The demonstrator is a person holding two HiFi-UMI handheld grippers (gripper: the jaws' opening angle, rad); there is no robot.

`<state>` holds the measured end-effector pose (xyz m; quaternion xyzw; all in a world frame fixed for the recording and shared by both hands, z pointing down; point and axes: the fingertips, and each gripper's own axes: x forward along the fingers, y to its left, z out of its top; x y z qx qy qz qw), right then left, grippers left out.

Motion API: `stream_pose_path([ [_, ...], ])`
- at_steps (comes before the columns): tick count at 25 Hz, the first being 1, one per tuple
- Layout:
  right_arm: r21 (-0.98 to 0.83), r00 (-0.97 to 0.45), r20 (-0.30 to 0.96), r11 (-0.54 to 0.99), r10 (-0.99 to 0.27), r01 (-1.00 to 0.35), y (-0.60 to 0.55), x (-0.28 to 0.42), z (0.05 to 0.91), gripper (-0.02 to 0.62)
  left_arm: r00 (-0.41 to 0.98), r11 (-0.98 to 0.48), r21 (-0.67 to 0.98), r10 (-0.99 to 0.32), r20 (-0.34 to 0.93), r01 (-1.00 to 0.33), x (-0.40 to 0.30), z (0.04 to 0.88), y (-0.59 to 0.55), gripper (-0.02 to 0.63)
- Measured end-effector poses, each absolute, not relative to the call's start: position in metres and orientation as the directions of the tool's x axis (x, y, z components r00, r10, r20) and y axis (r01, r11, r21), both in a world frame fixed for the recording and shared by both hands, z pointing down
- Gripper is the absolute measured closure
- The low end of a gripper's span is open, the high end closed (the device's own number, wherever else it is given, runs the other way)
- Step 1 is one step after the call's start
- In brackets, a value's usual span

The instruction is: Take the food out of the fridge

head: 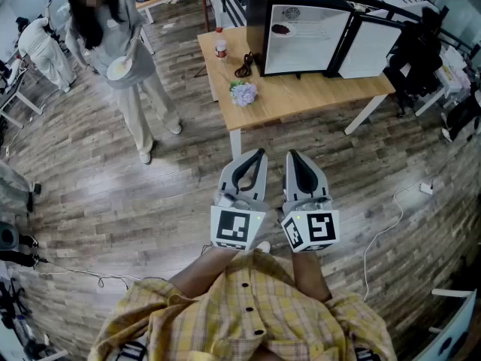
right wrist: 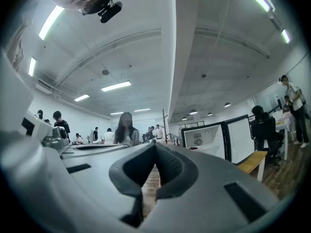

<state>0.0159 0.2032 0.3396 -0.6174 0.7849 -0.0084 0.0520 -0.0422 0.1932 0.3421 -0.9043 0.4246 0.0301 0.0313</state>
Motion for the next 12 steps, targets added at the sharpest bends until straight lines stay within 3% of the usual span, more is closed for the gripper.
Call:
stream_pose_path([
  [12, -0.122, -0.237, -0.076, 0.245, -0.968, -0.962, 0.207, 0.024, 0.346, 0.589, 0.645, -0.645, -0.033, -0.76, -0.072, -0.763, -0.03, 0.347, 0.202, 0.598],
])
